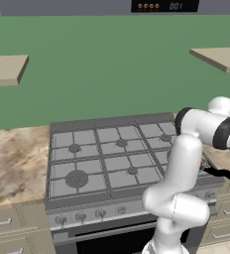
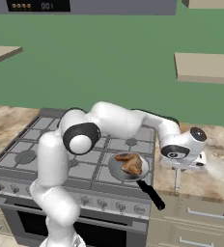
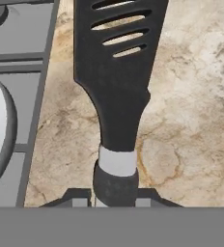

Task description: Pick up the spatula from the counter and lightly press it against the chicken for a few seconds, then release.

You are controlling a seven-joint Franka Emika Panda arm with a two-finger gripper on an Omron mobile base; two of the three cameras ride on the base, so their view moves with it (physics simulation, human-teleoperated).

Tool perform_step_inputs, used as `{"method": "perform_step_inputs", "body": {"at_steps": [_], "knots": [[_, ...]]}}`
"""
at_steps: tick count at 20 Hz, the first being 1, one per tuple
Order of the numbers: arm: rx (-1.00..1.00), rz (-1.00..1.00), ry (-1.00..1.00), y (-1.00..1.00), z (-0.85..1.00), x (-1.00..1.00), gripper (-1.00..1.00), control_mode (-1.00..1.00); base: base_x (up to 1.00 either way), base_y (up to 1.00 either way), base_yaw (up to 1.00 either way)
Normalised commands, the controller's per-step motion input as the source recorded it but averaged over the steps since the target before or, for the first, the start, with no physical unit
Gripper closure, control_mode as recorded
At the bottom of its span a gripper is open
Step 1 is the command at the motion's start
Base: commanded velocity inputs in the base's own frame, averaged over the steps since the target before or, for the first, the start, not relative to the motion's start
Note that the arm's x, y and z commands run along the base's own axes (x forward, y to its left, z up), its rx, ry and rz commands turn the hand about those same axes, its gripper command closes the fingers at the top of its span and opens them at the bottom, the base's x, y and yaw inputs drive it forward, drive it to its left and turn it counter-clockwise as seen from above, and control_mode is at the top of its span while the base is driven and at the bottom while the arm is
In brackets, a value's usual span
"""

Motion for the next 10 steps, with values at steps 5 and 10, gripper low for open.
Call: {"method": "perform_step_inputs", "body": {"at_steps": [5, 10], "knots": [[-0.07, 0.02, -0.28, 0.81, 0.41, -0.5, 1.0, -1.0, 0.0, 0.0, 0.0], [-0.27, 0.08, -0.2, 0.11, 0.64, -0.09, 1.0, -1.0, 0.0, 0.0, 0.0]]}}
